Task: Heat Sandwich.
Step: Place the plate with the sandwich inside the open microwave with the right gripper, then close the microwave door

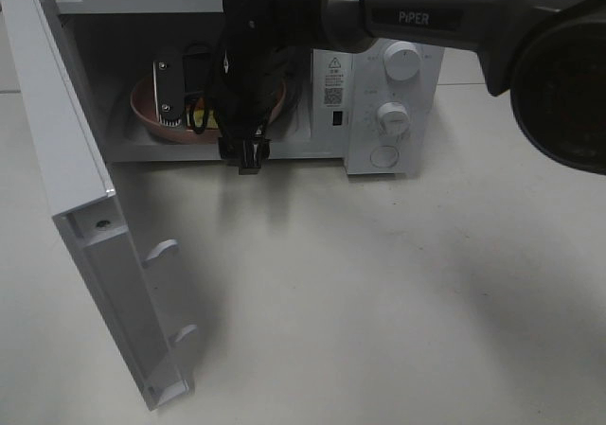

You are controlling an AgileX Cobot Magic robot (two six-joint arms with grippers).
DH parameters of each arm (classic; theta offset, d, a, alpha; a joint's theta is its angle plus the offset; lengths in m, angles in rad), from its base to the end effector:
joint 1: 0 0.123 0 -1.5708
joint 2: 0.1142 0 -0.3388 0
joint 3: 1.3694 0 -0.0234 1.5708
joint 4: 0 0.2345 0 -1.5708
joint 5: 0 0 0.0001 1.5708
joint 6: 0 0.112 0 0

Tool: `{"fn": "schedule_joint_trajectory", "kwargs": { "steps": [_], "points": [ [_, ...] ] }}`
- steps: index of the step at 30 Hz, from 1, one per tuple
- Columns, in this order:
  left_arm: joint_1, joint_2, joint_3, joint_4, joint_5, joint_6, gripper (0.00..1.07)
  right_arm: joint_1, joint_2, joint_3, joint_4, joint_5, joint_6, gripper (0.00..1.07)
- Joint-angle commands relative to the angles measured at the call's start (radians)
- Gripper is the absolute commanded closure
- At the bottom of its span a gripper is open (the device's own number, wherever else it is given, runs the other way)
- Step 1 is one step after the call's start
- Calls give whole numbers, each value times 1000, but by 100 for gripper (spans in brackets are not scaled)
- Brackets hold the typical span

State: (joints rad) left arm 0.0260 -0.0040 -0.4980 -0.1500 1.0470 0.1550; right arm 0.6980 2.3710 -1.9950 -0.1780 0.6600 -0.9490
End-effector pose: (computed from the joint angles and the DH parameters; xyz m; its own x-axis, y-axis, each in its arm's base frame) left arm -0.0546 -0.0159 0.2613 -0.4288 0.0677 -0.9008 0.1250 0.9920 0.0150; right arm 0.4409 0.3540 0.1954 0.2368 -0.9519 -0.1945 -0.8218 -0.0895 -0.5627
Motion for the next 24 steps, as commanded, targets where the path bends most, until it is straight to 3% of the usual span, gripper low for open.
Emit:
{"fn": "schedule_joint_trajectory", "kwargs": {
  "steps": [1,24],
  "points": [
    [-7,-26,2,0,-8,-5,9,-1,-29,21,-18,-34,41,30],
    [-7,-26,2,0,-8,-5,9,0,-202,315,-60,-202,70,31]
  ]
}}
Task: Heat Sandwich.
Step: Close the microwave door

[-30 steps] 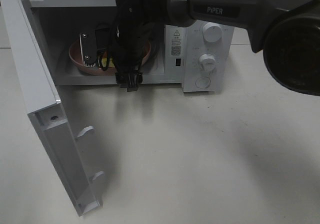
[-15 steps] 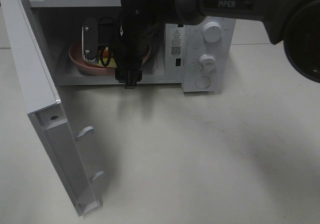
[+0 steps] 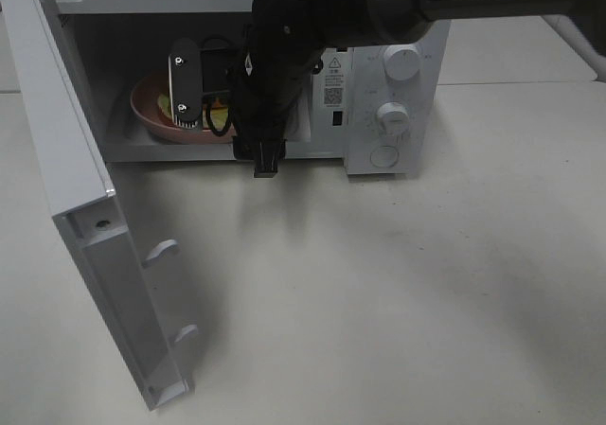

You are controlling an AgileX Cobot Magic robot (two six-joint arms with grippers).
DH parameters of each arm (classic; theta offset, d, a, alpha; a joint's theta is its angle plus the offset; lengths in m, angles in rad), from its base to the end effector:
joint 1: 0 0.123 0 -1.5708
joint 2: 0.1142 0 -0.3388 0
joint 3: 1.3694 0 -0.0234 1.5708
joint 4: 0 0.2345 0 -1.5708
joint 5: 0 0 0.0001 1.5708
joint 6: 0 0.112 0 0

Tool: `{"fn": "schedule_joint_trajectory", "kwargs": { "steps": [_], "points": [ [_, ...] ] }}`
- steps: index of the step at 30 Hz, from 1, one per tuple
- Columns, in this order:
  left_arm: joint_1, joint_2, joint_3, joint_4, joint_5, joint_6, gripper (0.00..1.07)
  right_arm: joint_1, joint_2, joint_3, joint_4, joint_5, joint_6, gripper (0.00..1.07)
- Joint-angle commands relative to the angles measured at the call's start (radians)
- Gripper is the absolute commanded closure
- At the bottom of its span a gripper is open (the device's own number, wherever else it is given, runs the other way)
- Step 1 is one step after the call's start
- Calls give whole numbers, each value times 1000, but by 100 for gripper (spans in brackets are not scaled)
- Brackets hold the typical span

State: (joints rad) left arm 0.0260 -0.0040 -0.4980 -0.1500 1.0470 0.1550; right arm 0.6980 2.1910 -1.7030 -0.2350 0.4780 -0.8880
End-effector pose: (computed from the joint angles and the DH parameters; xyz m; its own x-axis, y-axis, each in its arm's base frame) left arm -0.0546 -0.0159 0.2613 -0.4288 0.0677 -0.9008 0.1250 0.9920 0.0150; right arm 0.4092 0.3276 0.2195 0.2551 -0.9411 -0.2221 -0.7872 -0.0688 -0.6129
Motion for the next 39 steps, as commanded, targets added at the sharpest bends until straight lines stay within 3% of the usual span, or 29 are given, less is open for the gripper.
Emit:
{"fn": "schedule_joint_trajectory", "kwargs": {
  "steps": [1,7,27,39],
  "points": [
    [-7,-26,2,0,-8,-5,9,0,-43,55,-23,-33,14,31],
    [-7,-26,2,0,-8,-5,9,0,-113,162,-78,-85,82,31],
    [-7,-26,2,0,-8,-5,9,2,-394,490,-76,-132,217,31],
    [-7,-26,2,0,-8,-5,9,2,-601,733,-69,-126,573,31]
  ]
}}
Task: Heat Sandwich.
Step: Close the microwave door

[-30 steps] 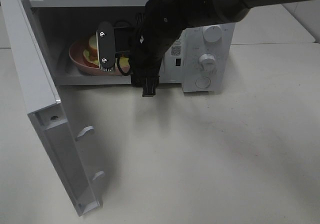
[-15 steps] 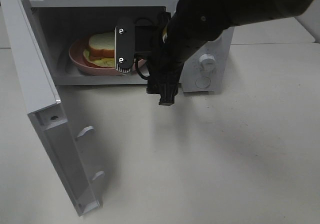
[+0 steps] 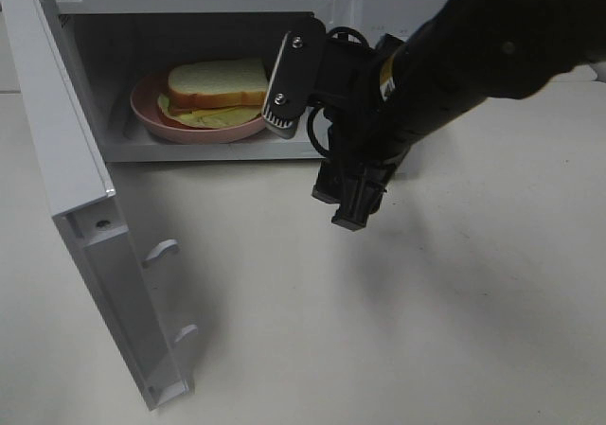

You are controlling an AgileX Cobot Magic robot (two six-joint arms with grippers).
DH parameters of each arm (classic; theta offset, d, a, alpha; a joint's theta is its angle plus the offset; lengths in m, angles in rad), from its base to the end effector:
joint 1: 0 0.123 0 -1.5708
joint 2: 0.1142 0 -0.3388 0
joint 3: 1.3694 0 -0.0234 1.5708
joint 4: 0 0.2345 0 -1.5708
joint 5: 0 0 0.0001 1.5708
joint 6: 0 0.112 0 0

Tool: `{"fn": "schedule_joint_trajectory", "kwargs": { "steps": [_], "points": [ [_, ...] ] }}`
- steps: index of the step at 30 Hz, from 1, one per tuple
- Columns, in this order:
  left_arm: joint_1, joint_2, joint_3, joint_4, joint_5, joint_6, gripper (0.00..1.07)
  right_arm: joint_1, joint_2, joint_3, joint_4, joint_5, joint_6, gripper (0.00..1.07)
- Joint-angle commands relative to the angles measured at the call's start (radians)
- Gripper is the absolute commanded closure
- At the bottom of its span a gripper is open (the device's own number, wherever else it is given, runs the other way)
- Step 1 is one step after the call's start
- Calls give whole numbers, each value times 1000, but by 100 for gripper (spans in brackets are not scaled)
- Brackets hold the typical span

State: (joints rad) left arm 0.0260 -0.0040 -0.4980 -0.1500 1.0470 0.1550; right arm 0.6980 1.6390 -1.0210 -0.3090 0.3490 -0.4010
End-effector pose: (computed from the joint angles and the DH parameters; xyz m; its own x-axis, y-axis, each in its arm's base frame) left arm -0.0546 -0.0159 0.2613 -0.4288 0.0677 -0.9008 0.1250 0.9920 0.0150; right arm 0.2739 0.2146 0.2728 -0.0735 -0.8905 -0.4490 -0.8243 0.3077 -0.4752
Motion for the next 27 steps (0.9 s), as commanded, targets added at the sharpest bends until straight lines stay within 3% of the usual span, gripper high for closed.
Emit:
{"fn": "schedule_joint_trajectory", "kwargs": {
  "steps": [1,9,16,23,27],
  "points": [
    [-7,-26,2,0,-8,-5,9,2,-49,51,5,3,86,31],
    [-7,-26,2,0,-8,-5,9,2,-217,237,12,75,418,31],
    [-7,-26,2,0,-8,-5,9,2,-309,284,17,195,542,31],
    [-7,-26,2,0,-8,-5,9,2,-431,287,181,444,582,31],
    [-7,-26,2,0,-8,-5,9,2,-473,287,195,540,572,31]
  ]
}}
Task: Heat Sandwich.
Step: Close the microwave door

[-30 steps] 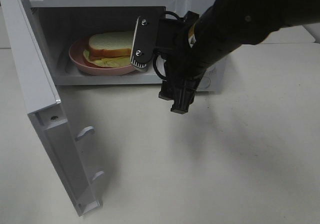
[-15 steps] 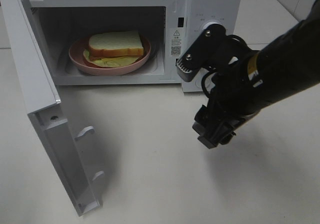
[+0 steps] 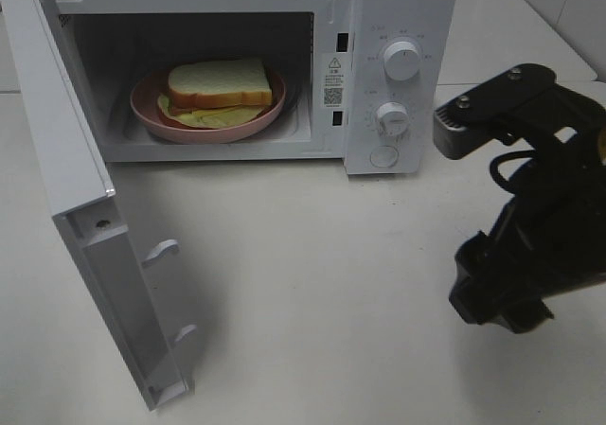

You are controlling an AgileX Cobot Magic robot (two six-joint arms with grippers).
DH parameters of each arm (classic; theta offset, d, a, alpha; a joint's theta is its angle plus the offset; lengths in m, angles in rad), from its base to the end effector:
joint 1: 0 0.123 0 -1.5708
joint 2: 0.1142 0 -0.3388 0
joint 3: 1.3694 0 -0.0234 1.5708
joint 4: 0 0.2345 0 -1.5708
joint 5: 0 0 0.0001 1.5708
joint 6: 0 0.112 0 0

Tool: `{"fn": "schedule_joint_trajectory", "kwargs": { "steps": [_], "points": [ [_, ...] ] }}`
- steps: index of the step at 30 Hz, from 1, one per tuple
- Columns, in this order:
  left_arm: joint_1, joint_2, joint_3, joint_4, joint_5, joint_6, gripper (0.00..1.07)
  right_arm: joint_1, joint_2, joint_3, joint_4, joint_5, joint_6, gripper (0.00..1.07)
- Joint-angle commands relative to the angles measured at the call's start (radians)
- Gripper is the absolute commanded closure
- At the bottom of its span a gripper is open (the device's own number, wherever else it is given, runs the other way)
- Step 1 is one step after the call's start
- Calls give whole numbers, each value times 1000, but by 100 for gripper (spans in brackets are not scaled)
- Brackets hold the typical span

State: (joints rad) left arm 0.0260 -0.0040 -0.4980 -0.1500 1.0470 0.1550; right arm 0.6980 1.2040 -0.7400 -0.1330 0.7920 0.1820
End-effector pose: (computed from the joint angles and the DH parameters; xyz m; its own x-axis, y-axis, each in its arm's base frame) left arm -0.0546 -0.0159 0.2613 -0.4288 0.0677 -0.9008 0.1250 0.9920 0.0150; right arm 0.1493 0.1114 0.2841 -0.7549 -0.5187 -0.4014 -0.5468 0.8357 -0.0515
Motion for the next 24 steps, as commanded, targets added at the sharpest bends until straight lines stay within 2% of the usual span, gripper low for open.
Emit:
{"fn": "schedule_joint_trajectory", "kwargs": {
  "steps": [1,12,24],
  "points": [
    [-7,-26,2,0,-8,-5,9,2,-67,6,19,143,-11,31],
    [-7,-26,2,0,-8,-5,9,2,-279,7,17,307,-15,31],
    [-7,-26,2,0,-8,-5,9,-2,-645,15,-12,376,-18,31]
  ]
}}
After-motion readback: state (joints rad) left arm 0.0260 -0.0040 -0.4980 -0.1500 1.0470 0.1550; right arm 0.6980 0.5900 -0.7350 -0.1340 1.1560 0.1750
